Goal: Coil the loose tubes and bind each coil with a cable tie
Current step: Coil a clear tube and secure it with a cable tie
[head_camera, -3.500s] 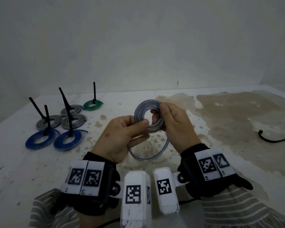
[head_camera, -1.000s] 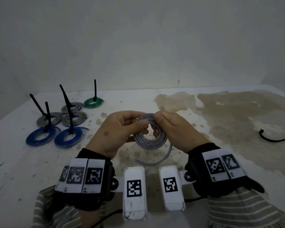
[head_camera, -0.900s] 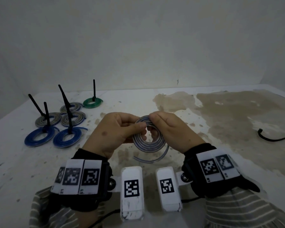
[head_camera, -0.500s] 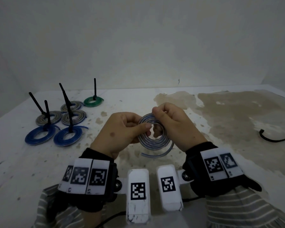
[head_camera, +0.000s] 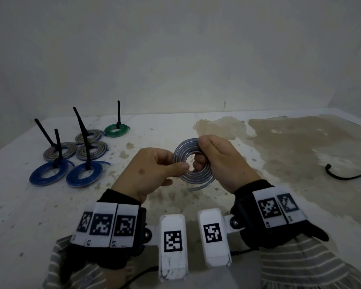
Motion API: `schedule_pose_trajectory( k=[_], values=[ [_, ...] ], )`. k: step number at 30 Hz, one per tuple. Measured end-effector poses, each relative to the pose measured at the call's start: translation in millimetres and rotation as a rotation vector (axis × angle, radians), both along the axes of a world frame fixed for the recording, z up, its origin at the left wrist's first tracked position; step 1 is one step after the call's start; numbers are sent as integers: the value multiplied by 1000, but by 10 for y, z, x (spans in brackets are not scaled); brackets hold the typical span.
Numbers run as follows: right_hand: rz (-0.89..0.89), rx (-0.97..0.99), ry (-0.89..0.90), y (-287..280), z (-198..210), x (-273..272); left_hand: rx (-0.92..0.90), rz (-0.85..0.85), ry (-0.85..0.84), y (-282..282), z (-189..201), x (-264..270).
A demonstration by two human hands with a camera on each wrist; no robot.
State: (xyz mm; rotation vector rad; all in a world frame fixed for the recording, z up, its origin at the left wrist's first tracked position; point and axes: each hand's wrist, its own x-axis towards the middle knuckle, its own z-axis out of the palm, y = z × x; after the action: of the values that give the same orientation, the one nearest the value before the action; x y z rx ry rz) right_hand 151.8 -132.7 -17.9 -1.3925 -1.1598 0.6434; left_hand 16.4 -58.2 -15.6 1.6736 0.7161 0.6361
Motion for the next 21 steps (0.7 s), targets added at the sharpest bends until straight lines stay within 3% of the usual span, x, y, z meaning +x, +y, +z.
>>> schedule_pose_trajectory(
  k=[4, 12, 15, 21],
  values=[
    [94, -72, 54, -7, -17, -12, 10, -53, -98, 23, 61, -52],
    [67, -87, -76, -59, 10, -21, 165, -293, 86, -23, 97, -61],
    [16, -22, 8, -33, 6, -11, 130, -179, -8, -35, 75, -26],
    [66, 77, 296, 5, 17, -40, -183, 80, -344, 49, 52, -8]
  ],
)
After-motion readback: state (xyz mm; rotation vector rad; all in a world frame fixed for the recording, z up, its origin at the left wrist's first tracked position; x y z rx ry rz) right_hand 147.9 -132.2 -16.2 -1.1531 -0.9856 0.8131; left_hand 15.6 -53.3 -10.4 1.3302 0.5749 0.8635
